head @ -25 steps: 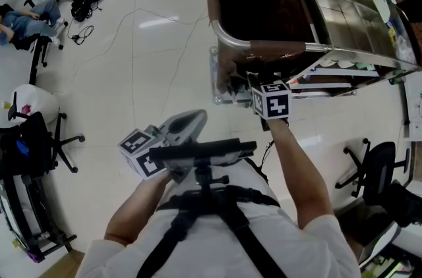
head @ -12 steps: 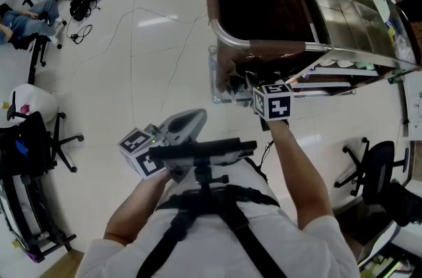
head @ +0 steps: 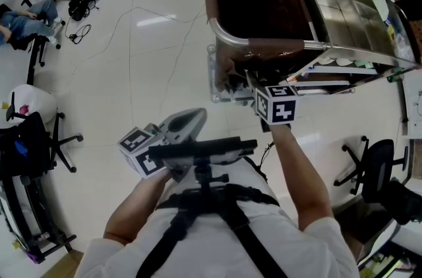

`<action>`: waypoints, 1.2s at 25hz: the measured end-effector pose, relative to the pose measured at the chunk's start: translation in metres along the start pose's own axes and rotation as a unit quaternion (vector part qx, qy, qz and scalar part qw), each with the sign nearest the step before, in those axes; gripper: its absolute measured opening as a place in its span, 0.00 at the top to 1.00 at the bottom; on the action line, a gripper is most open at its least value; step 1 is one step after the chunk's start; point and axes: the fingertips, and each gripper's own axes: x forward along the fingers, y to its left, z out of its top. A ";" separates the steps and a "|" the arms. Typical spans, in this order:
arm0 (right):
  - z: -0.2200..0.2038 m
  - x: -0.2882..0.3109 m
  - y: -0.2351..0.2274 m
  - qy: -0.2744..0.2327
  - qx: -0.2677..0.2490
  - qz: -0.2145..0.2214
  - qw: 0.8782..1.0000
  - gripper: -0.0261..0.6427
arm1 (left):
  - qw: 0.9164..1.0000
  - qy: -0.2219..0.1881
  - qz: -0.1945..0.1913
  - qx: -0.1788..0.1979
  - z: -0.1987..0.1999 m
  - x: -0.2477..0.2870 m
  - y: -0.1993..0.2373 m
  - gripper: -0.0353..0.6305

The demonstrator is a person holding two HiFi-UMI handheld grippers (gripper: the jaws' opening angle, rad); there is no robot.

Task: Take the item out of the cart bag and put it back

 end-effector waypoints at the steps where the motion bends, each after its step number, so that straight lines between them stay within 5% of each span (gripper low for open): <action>1: 0.002 -0.003 0.000 -0.005 0.000 0.000 1.000 0.71 | 1.000 0.000 -0.001 0.000 0.000 0.000 0.000 0.94; 22: 0.009 -0.054 -0.001 -0.031 0.013 0.008 0.999 0.73 | 1.000 0.009 -0.014 0.004 -0.004 0.004 -0.009 0.94; 30: 0.012 -0.074 0.011 -0.039 0.005 0.024 0.999 0.87 | 1.000 0.006 -0.014 0.002 -0.005 0.004 -0.009 0.94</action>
